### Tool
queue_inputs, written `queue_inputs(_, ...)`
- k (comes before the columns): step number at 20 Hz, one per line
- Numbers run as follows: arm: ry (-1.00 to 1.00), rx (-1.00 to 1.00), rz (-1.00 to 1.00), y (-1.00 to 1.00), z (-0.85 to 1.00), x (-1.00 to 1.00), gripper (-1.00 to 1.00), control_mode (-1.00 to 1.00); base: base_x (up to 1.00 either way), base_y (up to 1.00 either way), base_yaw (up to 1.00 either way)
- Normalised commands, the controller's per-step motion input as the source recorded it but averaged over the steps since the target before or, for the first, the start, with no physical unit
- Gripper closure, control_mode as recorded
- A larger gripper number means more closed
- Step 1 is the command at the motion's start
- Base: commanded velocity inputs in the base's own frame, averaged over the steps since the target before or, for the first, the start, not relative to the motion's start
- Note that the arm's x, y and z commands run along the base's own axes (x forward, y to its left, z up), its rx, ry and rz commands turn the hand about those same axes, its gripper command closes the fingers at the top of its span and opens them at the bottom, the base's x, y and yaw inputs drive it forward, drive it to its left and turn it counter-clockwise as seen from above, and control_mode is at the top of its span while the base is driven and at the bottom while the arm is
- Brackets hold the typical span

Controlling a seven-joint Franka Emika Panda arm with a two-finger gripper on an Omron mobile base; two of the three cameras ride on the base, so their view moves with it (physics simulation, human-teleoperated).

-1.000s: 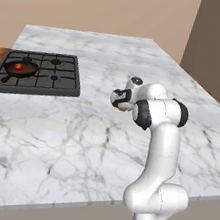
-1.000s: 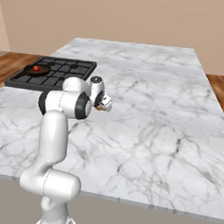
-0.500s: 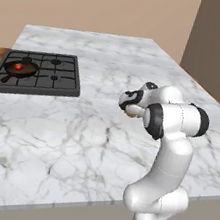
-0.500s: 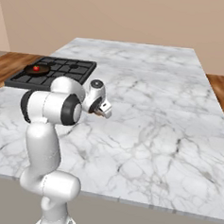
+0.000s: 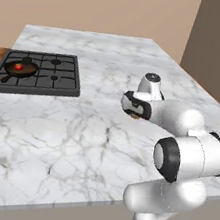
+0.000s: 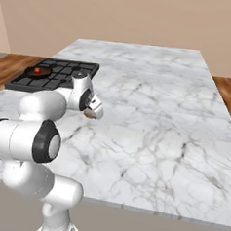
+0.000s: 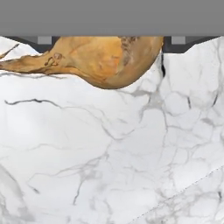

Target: Place the pan on the front right burner on the stove. Then place the tomato and the onion in the pan and turn on the front right burner.

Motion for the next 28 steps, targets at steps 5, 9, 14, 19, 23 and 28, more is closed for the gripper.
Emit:
queue_inputs(5, 0.20, -0.09, 0.00, 0.10, 0.84, -0.99, 1.00, -1.00, 0.00, 0.00, 0.00)
queue_inputs(9, 0.11, -0.01, 0.02, -0.01, 0.42, -1.00, 1.00, -1.00, 0.00, 0.00, 0.00)
queue_inputs(14, 0.04, 0.00, 0.04, -0.07, 0.10, -1.00, 1.00, -1.00, 0.00, 0.00, 0.00)
queue_inputs(19, 0.00, 0.00, 0.10, -0.10, -0.07, -0.60, 1.00, -1.00, 0.00, 0.00, 0.00)
queue_inputs(23, 0.00, 0.00, 0.10, 0.00, -0.10, -0.01, 1.00, -1.00, 0.00, 0.00, 0.00)
queue_inputs(28, 0.00, 0.01, 0.09, -0.02, -0.01, 0.00, 1.00, -1.00, 0.00, 0.00, 0.00)
